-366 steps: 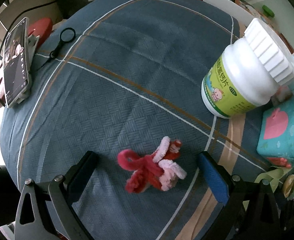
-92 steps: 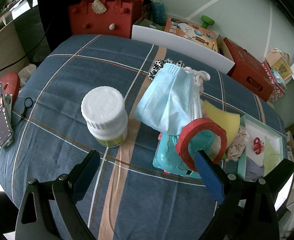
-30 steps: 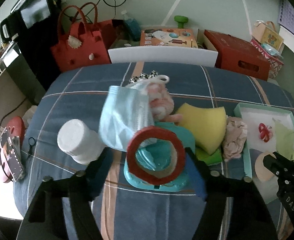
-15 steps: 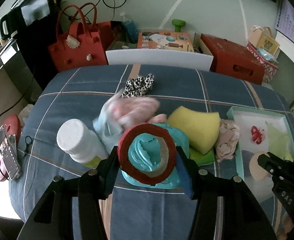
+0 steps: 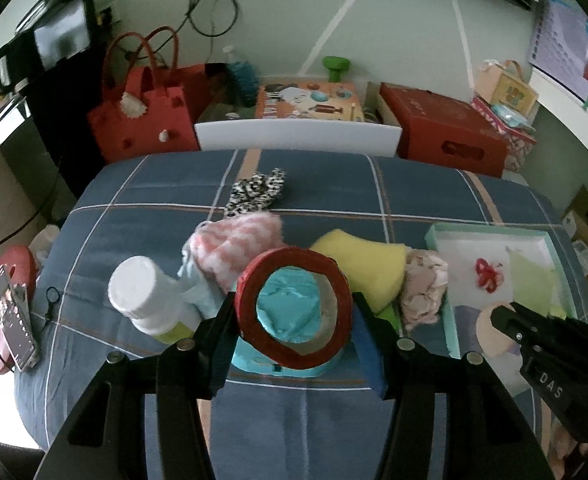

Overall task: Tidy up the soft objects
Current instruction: 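Carry the tin and red ring over the white tray and open both tools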

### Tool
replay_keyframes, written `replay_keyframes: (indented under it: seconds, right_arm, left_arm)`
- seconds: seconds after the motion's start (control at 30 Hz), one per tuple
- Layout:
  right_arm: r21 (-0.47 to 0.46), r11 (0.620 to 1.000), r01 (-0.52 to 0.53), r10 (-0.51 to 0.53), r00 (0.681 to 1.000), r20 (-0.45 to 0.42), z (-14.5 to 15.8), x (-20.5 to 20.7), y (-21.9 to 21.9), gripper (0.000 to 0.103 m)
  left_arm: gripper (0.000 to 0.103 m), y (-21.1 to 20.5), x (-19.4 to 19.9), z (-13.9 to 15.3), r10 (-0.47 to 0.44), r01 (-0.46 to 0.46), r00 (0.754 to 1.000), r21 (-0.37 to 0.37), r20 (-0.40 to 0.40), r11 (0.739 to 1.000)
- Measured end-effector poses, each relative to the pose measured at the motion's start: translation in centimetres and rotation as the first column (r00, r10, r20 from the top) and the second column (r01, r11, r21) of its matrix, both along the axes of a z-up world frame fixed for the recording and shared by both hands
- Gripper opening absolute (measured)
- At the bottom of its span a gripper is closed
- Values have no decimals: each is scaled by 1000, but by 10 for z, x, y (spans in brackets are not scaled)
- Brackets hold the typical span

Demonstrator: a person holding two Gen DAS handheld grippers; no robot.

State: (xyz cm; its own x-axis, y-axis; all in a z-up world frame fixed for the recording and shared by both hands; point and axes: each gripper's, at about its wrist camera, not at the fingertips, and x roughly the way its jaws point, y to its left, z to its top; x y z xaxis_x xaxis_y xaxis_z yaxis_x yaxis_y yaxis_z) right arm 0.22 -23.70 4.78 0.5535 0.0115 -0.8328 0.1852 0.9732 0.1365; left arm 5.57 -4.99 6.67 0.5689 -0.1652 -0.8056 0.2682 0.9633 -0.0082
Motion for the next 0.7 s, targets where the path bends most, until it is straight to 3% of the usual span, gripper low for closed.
replay_keyframes:
  seconds: [0.3, 0.7]
  right_arm:
    - [6, 985, 171, -171, 984, 39, 12, -15, -51, 17]
    - [16, 917, 399, -399, 915, 53, 8, -26, -136, 17]
  left_arm:
    - [55, -39, -10, 0, -110, 110, 994, 13, -6, 994]
    - [55, -133, 7, -20, -292, 291, 951, -28, -98, 956]
